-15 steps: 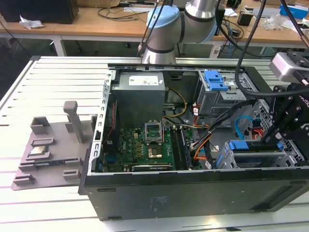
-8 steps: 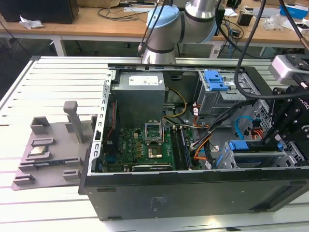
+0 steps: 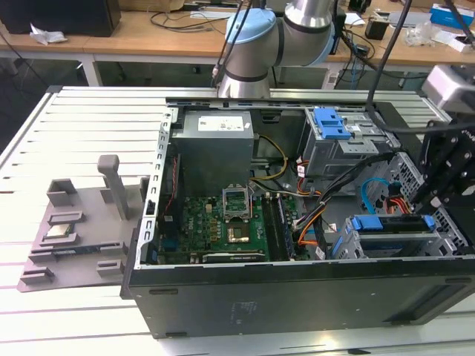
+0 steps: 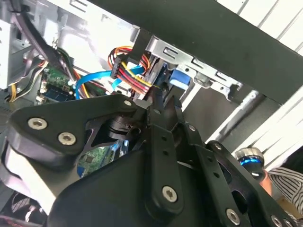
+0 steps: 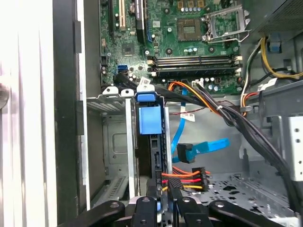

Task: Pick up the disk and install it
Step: 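Insert the first disk wire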

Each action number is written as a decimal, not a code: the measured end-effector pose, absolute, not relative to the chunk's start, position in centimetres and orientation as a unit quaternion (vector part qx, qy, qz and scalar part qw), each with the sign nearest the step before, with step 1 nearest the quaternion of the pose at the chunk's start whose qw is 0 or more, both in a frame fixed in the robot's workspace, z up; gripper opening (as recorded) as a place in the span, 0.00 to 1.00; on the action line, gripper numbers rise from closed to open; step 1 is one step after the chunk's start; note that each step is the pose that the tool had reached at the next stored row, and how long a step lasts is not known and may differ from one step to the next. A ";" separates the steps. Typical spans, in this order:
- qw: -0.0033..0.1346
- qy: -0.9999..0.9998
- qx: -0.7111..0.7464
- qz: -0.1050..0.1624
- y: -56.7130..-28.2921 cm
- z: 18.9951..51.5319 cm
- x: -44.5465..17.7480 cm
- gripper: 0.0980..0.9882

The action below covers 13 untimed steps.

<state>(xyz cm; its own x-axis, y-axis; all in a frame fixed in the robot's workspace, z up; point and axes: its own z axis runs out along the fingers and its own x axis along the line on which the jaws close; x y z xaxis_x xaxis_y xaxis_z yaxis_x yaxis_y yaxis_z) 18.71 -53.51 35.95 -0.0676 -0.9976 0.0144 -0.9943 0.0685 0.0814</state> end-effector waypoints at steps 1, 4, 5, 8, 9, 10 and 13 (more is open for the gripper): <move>0.033 -0.730 0.682 -0.025 -53.4 36.3 18.7 0.16; 0.033 -0.730 0.682 -0.025 -53.2 37.1 18.7 0.07; 0.033 -0.730 0.682 -0.025 -53.1 37.2 18.7 0.07; 0.033 -0.730 0.682 -0.025 -53.0 37.9 18.7 0.01; 0.033 -0.730 0.682 -0.025 -53.0 38.1 18.7 0.01; 0.033 -0.730 0.682 -0.025 -53.0 38.1 18.7 0.01; 0.033 -0.730 0.682 -0.025 -53.0 38.1 18.7 0.01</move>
